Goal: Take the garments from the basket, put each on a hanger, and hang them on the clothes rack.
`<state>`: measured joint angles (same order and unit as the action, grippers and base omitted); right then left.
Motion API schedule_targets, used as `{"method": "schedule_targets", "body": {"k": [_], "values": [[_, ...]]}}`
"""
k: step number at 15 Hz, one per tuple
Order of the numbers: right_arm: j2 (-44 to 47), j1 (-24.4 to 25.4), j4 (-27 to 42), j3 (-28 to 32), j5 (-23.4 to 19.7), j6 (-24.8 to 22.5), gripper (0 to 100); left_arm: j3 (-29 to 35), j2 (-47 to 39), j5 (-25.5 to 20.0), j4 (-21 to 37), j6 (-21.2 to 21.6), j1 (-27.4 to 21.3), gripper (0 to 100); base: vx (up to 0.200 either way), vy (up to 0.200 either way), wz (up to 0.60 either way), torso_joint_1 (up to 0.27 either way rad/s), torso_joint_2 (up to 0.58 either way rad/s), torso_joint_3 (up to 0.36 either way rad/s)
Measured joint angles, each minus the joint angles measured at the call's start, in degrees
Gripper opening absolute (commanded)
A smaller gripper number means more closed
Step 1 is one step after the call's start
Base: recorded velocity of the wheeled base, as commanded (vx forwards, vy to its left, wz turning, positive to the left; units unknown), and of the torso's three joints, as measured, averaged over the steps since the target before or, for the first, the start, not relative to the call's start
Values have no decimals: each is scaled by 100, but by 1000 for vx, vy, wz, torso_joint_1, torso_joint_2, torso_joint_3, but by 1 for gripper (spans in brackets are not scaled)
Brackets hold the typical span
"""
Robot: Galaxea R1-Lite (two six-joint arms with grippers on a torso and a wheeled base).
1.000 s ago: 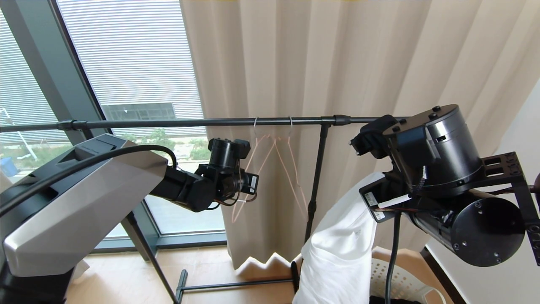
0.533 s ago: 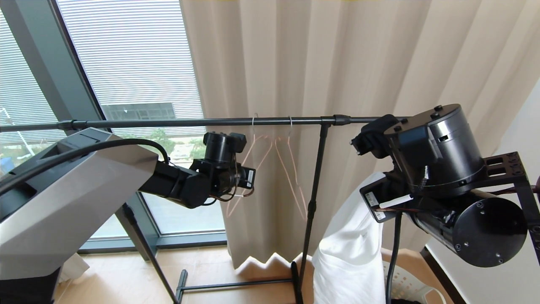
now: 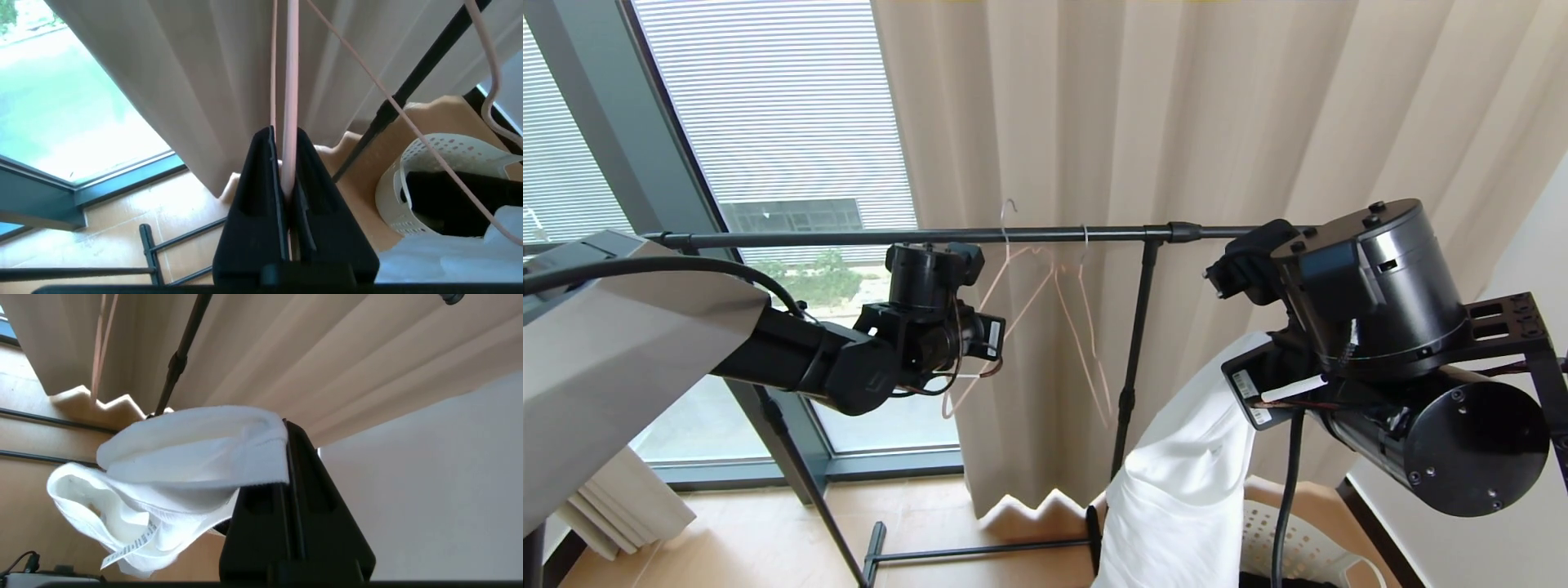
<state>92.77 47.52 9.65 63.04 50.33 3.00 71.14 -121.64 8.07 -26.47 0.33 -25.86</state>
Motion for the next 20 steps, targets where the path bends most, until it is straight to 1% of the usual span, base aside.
{"method": "schedule_targets", "body": {"k": [4,6,11,14,15,17,19,20], "values": [[22,0,-5,-2,2,6,0,-315,271,-11,-33,0,-10,0,0,0,0,0,0,0],[30,0,-2,-4,-2,9,0,-642,540,-33,-82,0,-32,0,0,0,0,0,0,0],[41,11,0,-4,-6,4,0,-2046,1527,-68,-501,54,-344,0,0,0,0,0,0,0],[54,52,-6,-20,-6,6,0,-2911,2177,-150,-864,290,-407,0,0,0,0,0,0,0],[67,60,-11,-22,-6,15,0,-3226,2409,-307,-985,380,-391,0,0,0,0,0,0,0],[83,63,-13,-20,-6,17,0,-3816,2865,-774,-1157,651,-280,0,0,0,0,0,0,0],[89,61,-13,-9,-6,17,0,-4342,3319,-1376,-1267,891,-2,0,0,0,0,0,0,0],[89,57,-11,0,-9,17,0,-4570,3515,-1751,-1335,955,196,0,0,0,0,0,0,0]]}}
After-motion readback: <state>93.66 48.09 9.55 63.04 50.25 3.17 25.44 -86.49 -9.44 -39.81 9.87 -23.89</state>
